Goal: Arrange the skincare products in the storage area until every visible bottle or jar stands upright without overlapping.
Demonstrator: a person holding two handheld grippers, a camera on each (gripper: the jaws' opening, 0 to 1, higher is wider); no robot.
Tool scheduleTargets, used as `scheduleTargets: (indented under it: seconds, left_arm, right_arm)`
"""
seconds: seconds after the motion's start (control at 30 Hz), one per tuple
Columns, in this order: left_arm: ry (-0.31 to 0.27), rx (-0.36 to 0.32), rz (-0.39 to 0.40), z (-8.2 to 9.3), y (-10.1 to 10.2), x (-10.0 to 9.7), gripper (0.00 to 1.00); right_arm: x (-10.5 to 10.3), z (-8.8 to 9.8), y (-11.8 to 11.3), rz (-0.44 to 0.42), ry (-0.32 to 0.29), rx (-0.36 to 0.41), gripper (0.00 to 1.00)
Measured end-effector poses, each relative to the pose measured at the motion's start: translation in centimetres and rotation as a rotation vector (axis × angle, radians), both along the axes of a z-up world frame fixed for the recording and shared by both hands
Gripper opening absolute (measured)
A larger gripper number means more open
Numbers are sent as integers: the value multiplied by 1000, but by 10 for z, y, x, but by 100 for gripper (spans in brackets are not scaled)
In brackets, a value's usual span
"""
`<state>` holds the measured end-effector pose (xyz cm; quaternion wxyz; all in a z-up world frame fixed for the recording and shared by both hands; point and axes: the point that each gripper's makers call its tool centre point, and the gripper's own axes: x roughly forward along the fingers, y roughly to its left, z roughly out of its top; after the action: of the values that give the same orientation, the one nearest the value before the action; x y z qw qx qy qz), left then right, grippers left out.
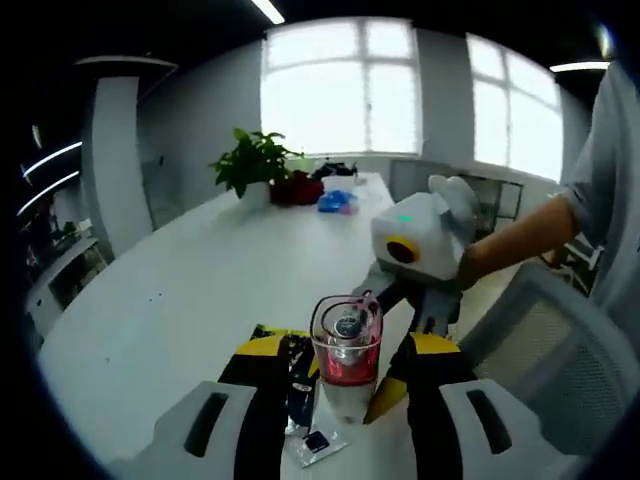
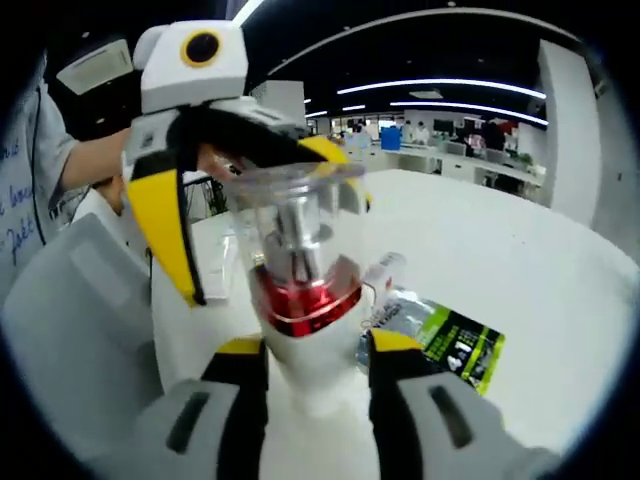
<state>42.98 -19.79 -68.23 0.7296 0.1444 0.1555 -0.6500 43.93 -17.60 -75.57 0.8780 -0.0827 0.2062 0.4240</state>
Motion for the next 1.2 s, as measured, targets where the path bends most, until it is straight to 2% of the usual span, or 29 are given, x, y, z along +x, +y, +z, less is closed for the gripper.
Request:
scheduleTargets:
  seconds: [0.07,0.23,0.37,0.43,0.57,0.6,0.73,0.8,0.87,1.0,1.1,1.2]
  left_arm:
    - [-4,5,11,0,4,-1,44]
    - [5,24,60,0,17,-6,45]
    - [8,34,117,-2,32,-1,52]
    - [14,29,153,-2,41,-1,54]
    - [3,40,210,-2,55,0,63]
    - [2,40,225,-1,59,-1,64]
    - [25,9,278,4,69,-6,67]
    - [57,11,295,2,76,-9,71]
    - [25,31,308,2,83,-11,76]
    - [17,31,366,5,97,-9,83]
    - [10,18,403,11,108,-11,84]
    - [-7,21,446,14,124,-10,85]
  right_arm:
    - [0,-2,-3,-1,13,-35,41]
    - [-10,1,-4,5,45,-45,50]
    - [-15,5,-7,-19,66,-58,59]
    - [-18,9,-8,-25,66,-61,65]
    - [-23,18,-10,-28,64,-101,74]
    - [-24,22,-11,-34,47,-111,75]
    - [-27,31,-12,-51,48,-117,84]
    - [-29,35,-12,-58,54,-114,85]
    - [-33,40,-10,-62,46,-115,86]
    - [-38,45,-8,-49,32,-129,89]
    - [-43,51,-5,-34,33,-102,91]
    - [-47,56,-4,-28,14,-120,93]
